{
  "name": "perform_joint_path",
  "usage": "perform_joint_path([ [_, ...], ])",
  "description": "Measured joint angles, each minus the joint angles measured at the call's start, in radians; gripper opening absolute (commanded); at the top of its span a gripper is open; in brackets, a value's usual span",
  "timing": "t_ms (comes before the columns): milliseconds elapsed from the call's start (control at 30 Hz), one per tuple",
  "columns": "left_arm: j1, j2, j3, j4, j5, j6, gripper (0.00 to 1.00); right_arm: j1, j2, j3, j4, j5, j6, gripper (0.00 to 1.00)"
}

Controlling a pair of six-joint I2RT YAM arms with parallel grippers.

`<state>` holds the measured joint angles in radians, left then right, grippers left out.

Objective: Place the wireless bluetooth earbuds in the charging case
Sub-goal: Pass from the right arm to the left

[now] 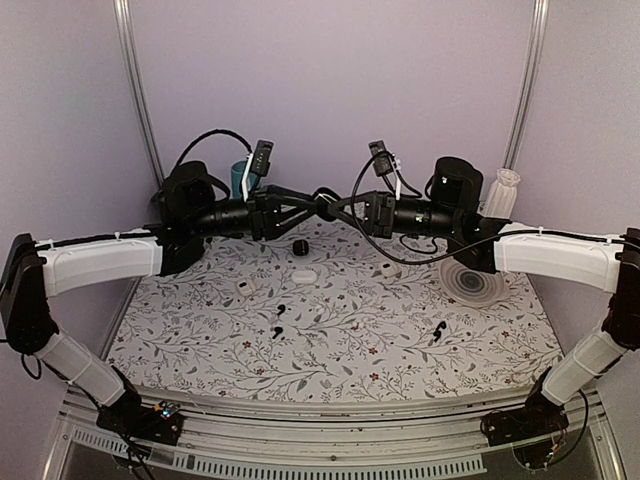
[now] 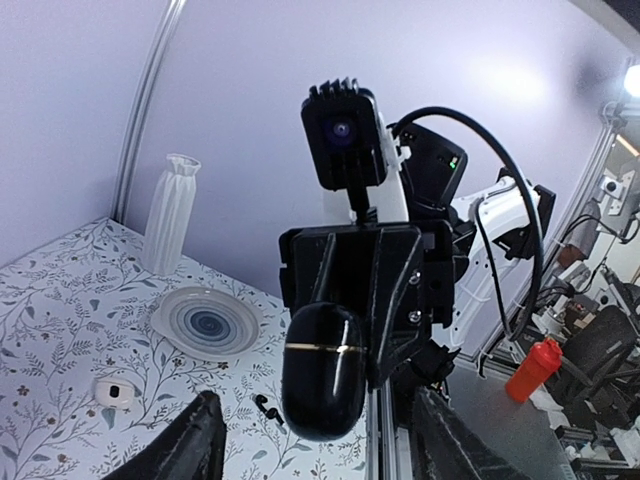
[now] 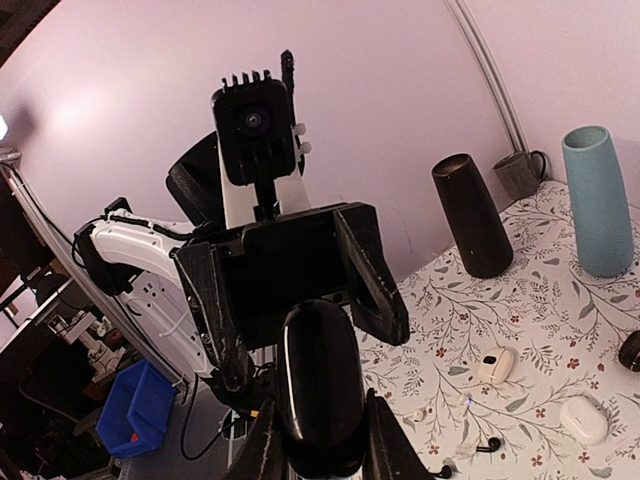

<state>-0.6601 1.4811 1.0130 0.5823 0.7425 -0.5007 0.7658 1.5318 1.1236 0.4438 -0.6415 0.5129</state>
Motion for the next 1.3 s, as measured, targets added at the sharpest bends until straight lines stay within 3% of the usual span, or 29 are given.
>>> perform_joint_path([
  [467,0.000,0.039,0.022,0.048,0.054,-0.056,0.44,0.000,0.004,0.006,0.008,0.000,0.002,0.04],
  [733,0.000,0.046,0.022,0.088,0.085,-0.081,0.45,0.000,0.010,0.013,0.015,-0.006,0.007,0.04],
  [1033,0.000,0.056,0.022,0.109,0.096,-0.108,0.33,0.000,0.020,0.014,0.038,-0.023,0.026,0.04],
  [1300,0.000,0.058,0.022,0.111,0.095,-0.114,0.32,0.000,0.021,0.014,0.051,-0.028,0.032,0.04],
])
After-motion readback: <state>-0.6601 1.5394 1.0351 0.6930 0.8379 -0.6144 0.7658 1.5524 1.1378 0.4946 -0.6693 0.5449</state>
